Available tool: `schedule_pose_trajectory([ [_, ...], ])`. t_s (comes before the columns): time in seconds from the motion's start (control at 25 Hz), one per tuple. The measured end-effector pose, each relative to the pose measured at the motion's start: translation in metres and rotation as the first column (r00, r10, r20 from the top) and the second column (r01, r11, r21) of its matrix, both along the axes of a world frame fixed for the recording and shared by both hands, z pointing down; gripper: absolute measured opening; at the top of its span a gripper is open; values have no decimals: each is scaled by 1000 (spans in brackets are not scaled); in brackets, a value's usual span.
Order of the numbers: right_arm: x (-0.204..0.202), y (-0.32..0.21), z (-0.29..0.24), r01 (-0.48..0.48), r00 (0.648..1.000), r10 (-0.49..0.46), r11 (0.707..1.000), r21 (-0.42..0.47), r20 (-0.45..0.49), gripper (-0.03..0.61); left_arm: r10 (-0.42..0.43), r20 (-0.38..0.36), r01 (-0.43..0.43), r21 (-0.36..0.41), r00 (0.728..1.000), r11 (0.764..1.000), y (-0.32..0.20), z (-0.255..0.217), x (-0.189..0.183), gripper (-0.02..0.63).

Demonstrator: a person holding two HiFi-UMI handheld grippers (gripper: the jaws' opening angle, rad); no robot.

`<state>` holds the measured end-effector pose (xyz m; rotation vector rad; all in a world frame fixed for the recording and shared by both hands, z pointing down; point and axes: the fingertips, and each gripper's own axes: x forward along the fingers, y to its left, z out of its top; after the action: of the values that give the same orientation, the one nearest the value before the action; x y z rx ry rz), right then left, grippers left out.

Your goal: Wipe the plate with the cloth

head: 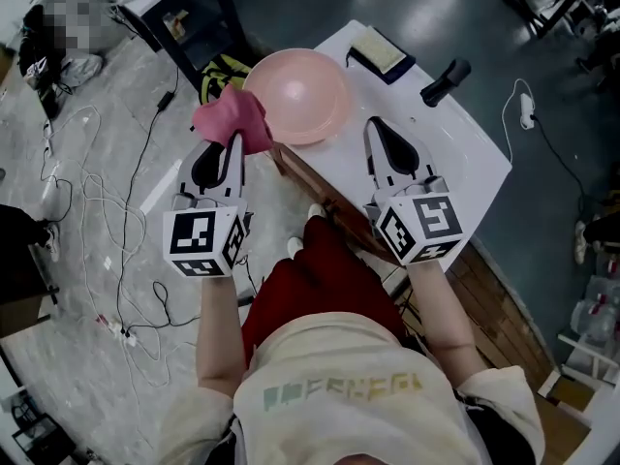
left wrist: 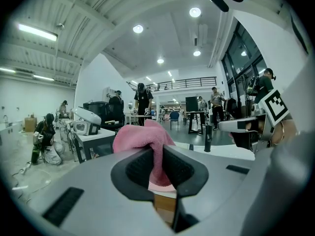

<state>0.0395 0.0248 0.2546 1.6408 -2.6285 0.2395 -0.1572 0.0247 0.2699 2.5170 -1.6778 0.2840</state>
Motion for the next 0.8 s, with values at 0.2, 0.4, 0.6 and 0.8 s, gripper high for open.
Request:
schedule_pose_trajectory([
  [0.2,-4,12,-7,11,1000,-10,1000,14,-12,38,-7,6,7,19,1000,1000,13,-9,-5,61],
  [0.4,-7,24,-12,7,1000,-8,1000,21,8,38,-18,1,18,35,1000,999,26,-16,-16,61],
  [0.6,-9,28,-21,8,1000,-9,999,35,17,38,-31,-13,31,41,999,999,35,-22,-23,61],
  [0.8,-9,27,-21,9,1000,-10,999,45,17,38,-32,-14,33,47,999,998,38,-23,-24,61],
])
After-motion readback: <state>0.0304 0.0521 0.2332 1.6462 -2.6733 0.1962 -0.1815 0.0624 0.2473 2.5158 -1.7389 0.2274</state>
